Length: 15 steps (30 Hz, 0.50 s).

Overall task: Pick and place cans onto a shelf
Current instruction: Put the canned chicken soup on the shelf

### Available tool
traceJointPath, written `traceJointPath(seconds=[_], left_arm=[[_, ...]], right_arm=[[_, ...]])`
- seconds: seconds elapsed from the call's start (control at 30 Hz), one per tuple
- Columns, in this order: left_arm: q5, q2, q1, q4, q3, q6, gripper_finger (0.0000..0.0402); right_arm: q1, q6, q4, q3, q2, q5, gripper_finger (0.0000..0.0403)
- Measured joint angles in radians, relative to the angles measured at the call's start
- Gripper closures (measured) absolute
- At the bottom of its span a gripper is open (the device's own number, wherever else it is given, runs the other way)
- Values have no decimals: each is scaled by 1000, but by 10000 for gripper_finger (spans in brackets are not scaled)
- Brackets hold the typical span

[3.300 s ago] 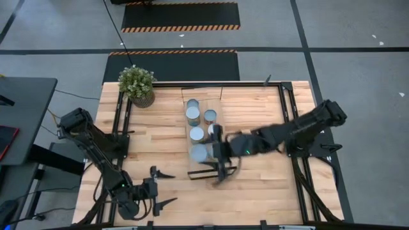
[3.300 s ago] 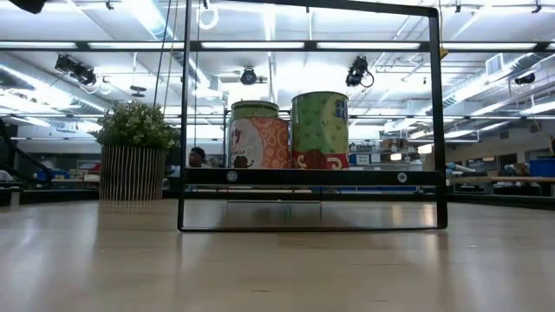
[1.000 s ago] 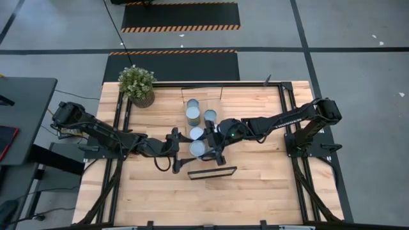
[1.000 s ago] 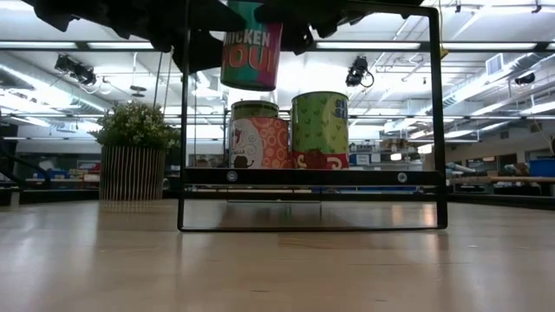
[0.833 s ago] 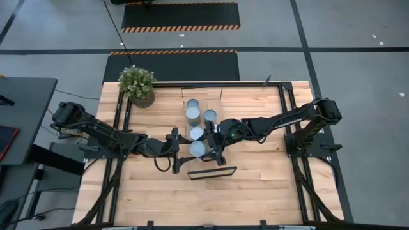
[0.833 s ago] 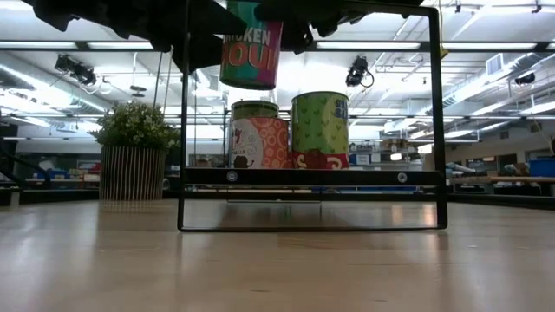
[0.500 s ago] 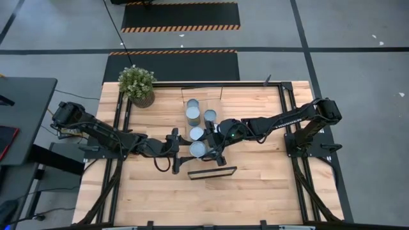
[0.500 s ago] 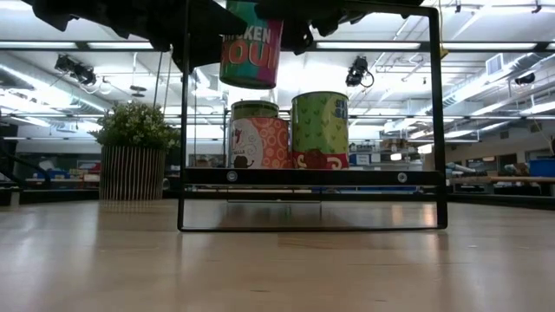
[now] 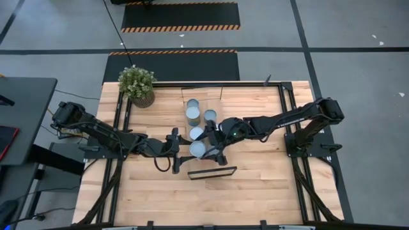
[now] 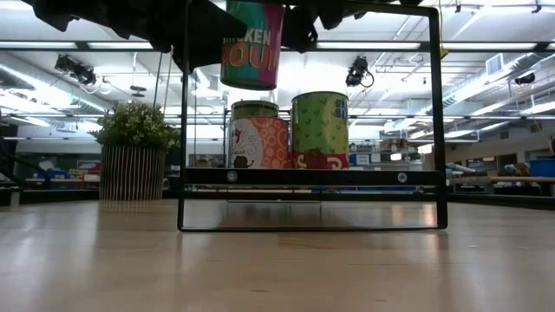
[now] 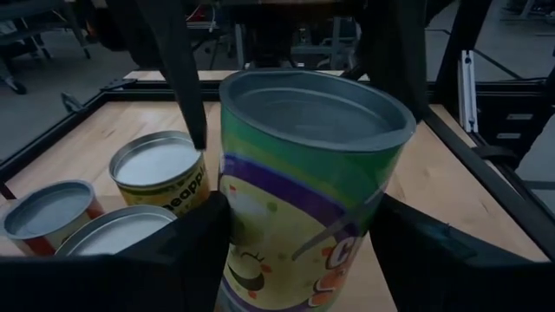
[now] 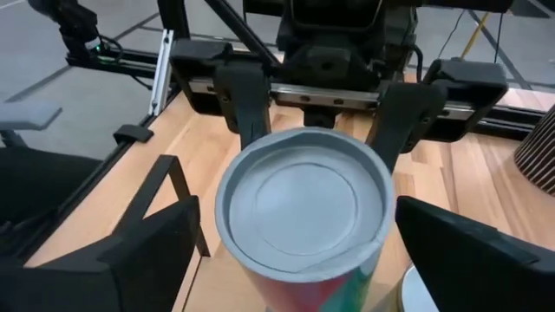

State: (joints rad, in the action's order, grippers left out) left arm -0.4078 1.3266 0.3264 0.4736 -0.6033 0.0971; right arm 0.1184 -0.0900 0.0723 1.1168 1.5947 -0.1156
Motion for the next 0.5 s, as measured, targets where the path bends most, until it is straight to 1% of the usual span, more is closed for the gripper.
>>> traceJointPath(seconds=[0.13,0.3,0.5], left_arm=[[8,0,0,0,0,1,148],[63,0,3,-8,14,43,147],[75,0,37,22,90,133,147]], right_arm=[[0,12,-25,0,-28,1,5],[1,31,-64,0,-75,1,6],[21,64,-119,0,-111,46,6]])
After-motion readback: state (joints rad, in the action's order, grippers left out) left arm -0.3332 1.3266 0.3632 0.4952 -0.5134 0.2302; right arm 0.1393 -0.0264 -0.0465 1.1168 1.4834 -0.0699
